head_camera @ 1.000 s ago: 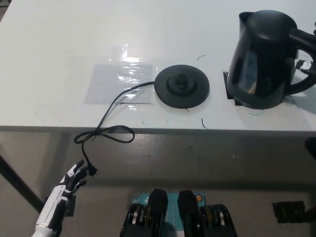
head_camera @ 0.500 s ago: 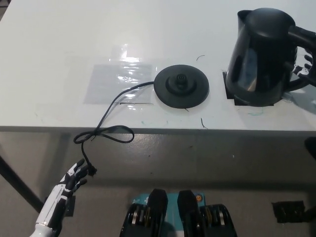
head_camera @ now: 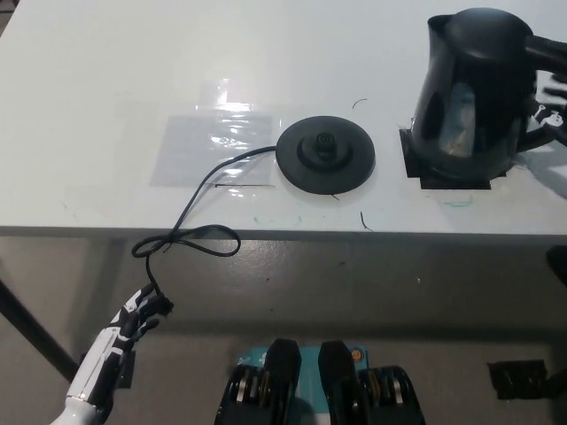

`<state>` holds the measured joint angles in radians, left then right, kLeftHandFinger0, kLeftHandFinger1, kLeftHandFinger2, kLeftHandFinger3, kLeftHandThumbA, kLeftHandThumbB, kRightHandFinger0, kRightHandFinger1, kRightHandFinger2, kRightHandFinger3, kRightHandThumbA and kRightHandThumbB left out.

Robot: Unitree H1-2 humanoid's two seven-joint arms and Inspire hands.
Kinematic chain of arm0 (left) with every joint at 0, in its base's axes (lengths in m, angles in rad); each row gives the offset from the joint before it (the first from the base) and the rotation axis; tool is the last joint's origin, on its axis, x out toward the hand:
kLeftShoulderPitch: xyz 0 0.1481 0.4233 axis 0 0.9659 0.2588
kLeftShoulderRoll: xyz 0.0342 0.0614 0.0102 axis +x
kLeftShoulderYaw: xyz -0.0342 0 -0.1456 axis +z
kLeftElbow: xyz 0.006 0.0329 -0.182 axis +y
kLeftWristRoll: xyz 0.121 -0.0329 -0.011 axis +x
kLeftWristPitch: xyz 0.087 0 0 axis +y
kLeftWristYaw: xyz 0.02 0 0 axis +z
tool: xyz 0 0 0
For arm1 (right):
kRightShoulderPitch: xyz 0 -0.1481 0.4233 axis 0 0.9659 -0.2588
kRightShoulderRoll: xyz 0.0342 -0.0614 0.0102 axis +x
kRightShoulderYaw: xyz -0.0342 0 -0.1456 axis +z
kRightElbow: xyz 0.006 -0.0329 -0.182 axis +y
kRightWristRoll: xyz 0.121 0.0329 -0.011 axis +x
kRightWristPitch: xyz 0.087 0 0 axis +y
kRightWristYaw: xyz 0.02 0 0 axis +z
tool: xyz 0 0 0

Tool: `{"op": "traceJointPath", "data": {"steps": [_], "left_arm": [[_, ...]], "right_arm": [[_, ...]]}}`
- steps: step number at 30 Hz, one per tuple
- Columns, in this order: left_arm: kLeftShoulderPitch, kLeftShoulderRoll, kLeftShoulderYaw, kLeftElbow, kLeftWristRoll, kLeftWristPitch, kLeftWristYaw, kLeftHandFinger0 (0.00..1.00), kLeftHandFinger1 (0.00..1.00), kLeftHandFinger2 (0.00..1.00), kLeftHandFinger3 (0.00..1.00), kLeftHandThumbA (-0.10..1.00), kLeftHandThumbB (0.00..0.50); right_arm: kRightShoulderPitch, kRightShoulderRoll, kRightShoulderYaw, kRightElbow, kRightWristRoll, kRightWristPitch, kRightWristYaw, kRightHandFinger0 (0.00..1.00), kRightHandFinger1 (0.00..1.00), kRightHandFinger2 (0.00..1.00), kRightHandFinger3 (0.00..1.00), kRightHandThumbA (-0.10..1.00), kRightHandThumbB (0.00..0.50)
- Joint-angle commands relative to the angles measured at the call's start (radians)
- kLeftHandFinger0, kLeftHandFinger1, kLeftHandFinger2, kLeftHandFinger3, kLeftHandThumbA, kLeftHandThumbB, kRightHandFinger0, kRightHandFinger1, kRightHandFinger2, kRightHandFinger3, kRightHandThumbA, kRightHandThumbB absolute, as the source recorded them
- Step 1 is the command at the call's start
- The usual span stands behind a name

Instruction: A kettle and its base are kept separately on the desk infront of the robot and the robot uses its right hand to lift the kettle by its handle and places it on its base to align it correctly.

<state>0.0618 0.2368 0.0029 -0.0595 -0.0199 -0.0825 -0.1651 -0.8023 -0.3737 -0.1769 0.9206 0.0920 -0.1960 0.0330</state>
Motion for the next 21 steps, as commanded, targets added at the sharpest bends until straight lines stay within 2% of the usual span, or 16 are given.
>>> {"op": "traceJointPath", "data": {"steps": [1, 6, 12, 18, 21], "left_arm": [[-0.015, 0.024, 0.008, -0.006, -0.015, -0.043, -0.019, 1.00, 1.00, 1.00, 1.00, 1.00, 0.267], [-0.024, 0.027, 0.010, -0.004, -0.017, -0.040, -0.023, 1.00, 1.00, 1.00, 1.00, 1.00, 0.264], [-0.031, 0.036, 0.006, 0.004, -0.017, -0.049, -0.032, 1.00, 1.00, 1.00, 1.00, 1.00, 0.264], [-0.033, 0.034, 0.006, 0.004, -0.020, -0.042, -0.026, 1.00, 1.00, 1.00, 1.00, 1.00, 0.267], [-0.037, 0.037, 0.003, 0.010, -0.022, -0.045, -0.031, 1.00, 1.00, 1.00, 1.00, 1.00, 0.262]], "right_arm": [[-0.089, 0.007, -0.038, -0.064, -0.095, -0.107, -0.290, 0.00, 0.21, 0.60, 0.70, -0.10, 0.184], [-0.096, 0.014, -0.055, -0.069, -0.074, -0.121, -0.293, 0.00, 0.20, 0.58, 0.70, -0.10, 0.181], [-0.092, 0.016, -0.055, -0.088, -0.065, -0.132, -0.294, 0.00, 0.15, 0.53, 0.63, -0.10, 0.174], [-0.096, 0.027, -0.047, -0.115, -0.061, -0.161, -0.301, 0.00, 0.16, 0.55, 0.63, -0.10, 0.162], [-0.095, 0.053, -0.053, -0.193, -0.041, -0.164, -0.295, 0.00, 0.19, 0.59, 0.65, -0.10, 0.131]]}}
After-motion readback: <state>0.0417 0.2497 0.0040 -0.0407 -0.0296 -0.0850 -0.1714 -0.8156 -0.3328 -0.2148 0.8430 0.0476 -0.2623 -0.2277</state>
